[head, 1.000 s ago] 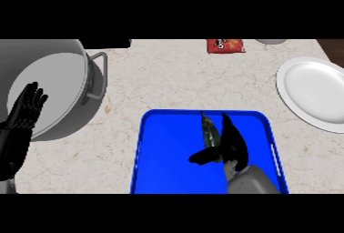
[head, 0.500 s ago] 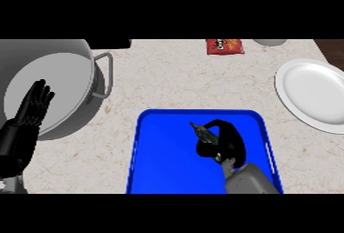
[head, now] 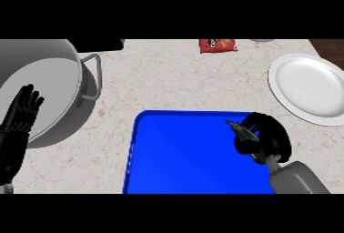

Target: Pick the eggplant from the tray and place it in the plate

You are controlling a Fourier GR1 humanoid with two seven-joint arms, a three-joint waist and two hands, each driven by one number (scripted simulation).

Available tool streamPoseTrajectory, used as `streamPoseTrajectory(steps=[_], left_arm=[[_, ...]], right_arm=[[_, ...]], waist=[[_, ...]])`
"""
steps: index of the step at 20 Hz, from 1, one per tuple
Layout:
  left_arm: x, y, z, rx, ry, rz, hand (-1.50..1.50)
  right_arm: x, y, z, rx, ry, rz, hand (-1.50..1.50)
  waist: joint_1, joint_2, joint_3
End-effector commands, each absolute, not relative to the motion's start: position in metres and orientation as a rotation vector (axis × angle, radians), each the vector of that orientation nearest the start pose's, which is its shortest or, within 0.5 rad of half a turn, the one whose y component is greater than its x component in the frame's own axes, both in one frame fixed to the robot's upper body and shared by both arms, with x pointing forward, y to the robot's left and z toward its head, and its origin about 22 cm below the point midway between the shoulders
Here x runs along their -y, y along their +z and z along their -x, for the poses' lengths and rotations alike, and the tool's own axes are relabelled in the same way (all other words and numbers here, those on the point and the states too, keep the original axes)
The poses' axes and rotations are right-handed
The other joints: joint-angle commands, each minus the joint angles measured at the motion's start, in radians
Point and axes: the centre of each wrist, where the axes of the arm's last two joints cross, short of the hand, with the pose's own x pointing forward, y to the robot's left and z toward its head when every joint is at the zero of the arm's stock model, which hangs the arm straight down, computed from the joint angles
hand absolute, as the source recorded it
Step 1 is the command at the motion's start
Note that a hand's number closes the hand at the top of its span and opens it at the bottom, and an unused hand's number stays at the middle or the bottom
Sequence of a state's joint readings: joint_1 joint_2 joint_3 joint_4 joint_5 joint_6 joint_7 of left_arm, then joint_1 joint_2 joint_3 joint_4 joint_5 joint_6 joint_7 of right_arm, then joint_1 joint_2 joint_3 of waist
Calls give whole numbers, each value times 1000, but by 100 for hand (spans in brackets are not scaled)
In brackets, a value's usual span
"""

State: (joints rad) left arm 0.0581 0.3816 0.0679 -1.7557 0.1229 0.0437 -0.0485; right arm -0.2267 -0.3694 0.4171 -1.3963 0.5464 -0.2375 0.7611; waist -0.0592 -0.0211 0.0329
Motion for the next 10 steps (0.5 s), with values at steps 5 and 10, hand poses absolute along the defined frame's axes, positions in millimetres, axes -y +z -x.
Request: streamPoseTrajectory(steps=[5,10], left_arm=[[-334,33,-200,1542,-54,-276,0],[-335,30,-193,1528,-27,-280,0]], right_arm=[[372,62,-268,1076,741,1138,150],[434,106,-258,1209,780,1173,150]], waist=[[-79,23,-25],[-93,25,-27]])
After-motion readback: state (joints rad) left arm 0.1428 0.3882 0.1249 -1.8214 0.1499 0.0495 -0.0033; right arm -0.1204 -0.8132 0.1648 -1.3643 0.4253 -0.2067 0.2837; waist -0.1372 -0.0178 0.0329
